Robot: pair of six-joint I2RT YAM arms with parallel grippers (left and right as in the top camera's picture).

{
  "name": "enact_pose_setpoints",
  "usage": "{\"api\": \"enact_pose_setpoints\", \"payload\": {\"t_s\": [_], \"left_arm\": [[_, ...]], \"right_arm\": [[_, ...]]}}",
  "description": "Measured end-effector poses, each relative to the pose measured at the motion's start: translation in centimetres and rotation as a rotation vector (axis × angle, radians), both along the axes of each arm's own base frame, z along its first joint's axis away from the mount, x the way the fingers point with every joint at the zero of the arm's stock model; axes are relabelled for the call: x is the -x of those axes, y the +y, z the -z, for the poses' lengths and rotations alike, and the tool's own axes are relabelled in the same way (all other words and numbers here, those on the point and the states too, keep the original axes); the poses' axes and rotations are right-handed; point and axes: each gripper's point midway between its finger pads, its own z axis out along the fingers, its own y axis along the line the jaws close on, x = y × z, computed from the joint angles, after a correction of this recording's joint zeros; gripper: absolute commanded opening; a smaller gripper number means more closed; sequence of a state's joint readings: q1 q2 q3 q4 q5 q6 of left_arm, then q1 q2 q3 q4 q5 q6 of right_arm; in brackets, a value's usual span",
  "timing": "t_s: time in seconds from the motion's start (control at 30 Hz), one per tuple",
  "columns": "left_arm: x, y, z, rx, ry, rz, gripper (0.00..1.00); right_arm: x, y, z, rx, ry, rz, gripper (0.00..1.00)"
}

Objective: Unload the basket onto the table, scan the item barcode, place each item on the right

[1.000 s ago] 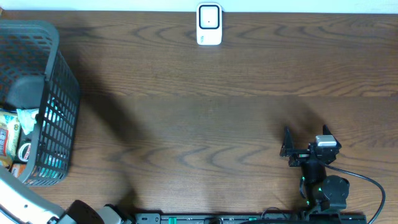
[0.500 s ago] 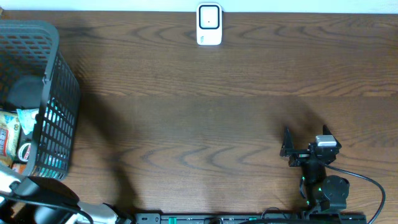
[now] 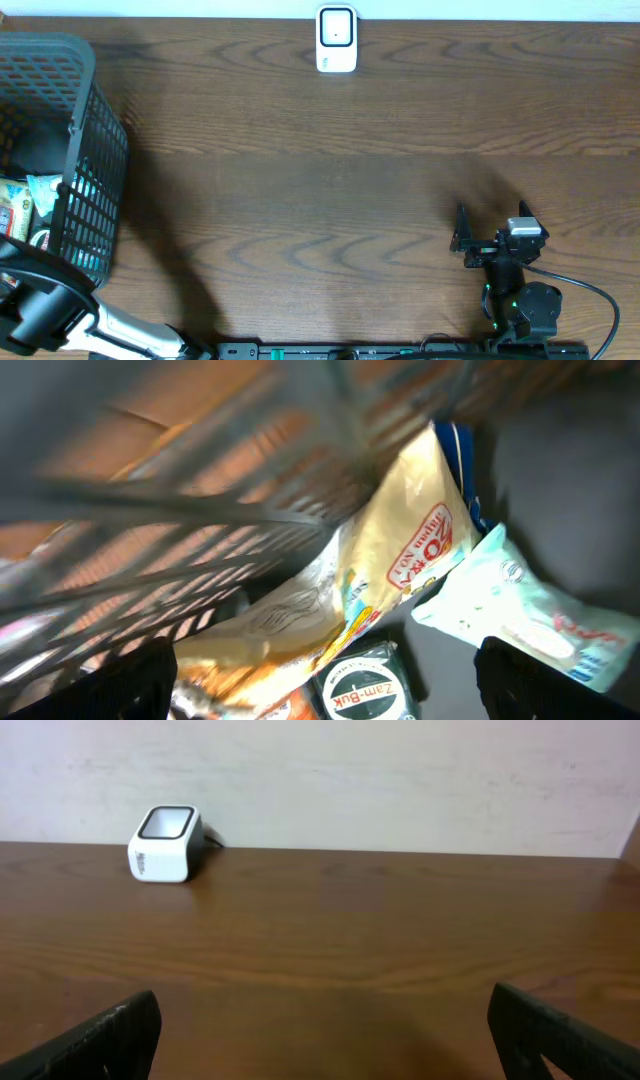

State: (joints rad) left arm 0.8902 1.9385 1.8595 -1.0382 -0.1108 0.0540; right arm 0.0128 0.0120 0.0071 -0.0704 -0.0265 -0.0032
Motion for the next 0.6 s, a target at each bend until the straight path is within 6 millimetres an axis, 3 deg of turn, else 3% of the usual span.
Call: {"api": "enact_pose_setpoints", "payload": {"t_s": [0.27,0.6], "left_arm": [[-2.3,-1.2,1.6,-0.007,0.071,0.119,0.91],[-0.3,-1.5,5.8,0.022,0.202,0.112,0.84]], "right_arm": [[0.0,0.0,0.0,0.000,0.000,0.000,0.99],[0.0,0.0,0.0,0.000,0.000,0.000,0.99]]}}
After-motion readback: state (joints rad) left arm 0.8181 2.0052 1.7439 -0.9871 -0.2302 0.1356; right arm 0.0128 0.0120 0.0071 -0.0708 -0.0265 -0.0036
